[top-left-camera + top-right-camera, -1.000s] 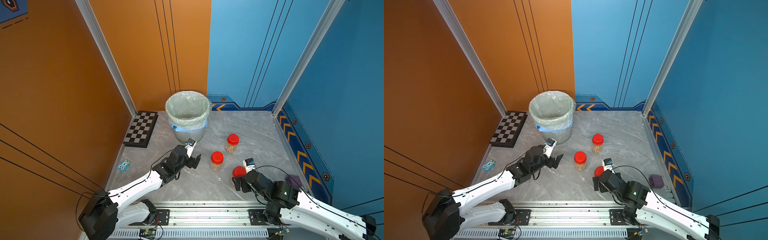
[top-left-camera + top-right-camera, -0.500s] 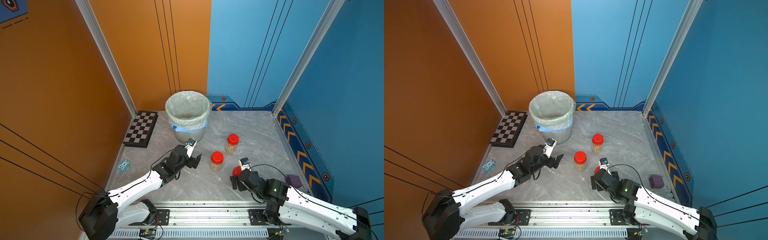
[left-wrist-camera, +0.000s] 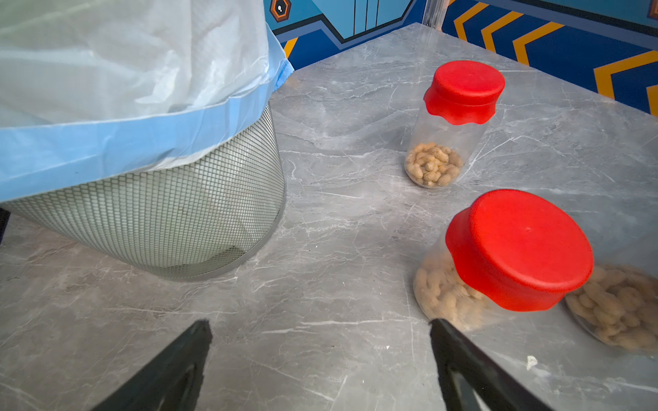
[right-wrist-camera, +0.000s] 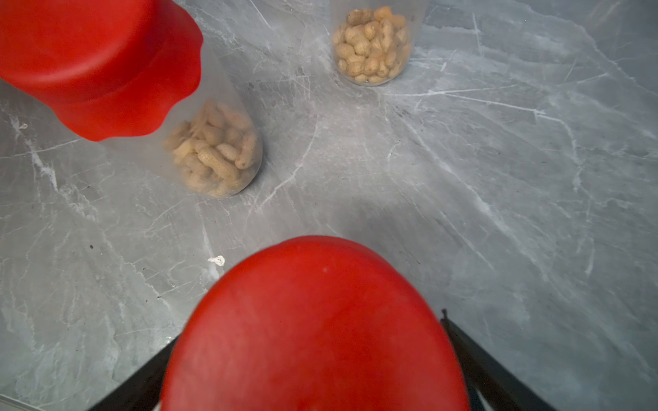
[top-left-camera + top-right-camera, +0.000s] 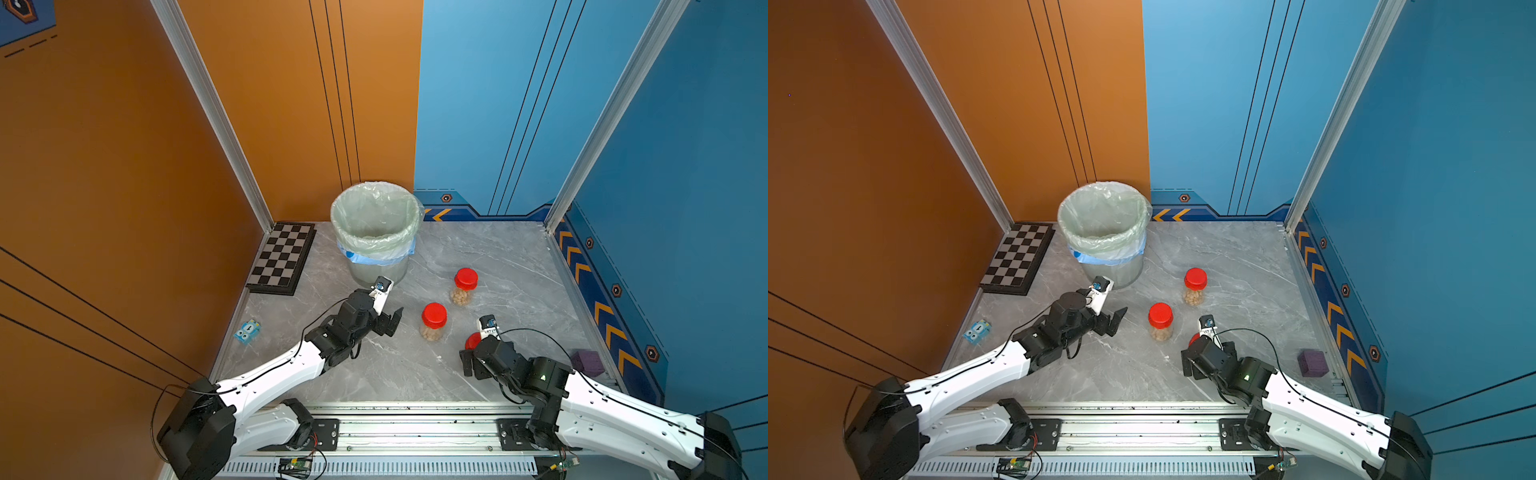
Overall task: Empty moldy peanuts from jars
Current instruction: Pick up the jar from the center of the board.
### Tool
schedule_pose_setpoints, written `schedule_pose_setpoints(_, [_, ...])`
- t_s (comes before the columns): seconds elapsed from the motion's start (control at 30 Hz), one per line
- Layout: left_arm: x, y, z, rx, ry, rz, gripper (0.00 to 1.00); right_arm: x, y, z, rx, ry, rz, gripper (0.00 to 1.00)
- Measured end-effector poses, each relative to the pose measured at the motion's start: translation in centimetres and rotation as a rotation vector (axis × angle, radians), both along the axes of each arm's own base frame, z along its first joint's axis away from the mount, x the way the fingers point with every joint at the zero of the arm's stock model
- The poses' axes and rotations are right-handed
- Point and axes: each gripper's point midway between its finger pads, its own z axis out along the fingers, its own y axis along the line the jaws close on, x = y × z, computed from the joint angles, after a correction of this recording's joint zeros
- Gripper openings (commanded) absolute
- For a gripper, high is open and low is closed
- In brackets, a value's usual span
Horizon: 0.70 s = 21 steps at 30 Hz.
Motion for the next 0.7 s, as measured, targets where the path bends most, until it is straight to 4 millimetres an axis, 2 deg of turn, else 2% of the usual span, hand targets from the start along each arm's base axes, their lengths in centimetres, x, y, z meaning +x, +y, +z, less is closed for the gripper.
schedule_pose_setpoints(0.37, [0.0,0.0,0.1,-0.001,-0.006,-0.002,0.98,0.6,-0.3,-0.6,0.021,0.002,-0.022,0.95])
schedule_pose_setpoints(0.57, [0.0,0.0,0.1,-0.001,-0.006,-0.002,0.98,0.9,0.1,-0.6,0.038,0.003,-0.012,0.81])
schedule_pose_setpoints(0.7, [0.0,0.0,0.1,-0.001,-0.006,-0.002,0.98,1.2,0.4,-0.9,0.039,0.004,-0.01,0.77])
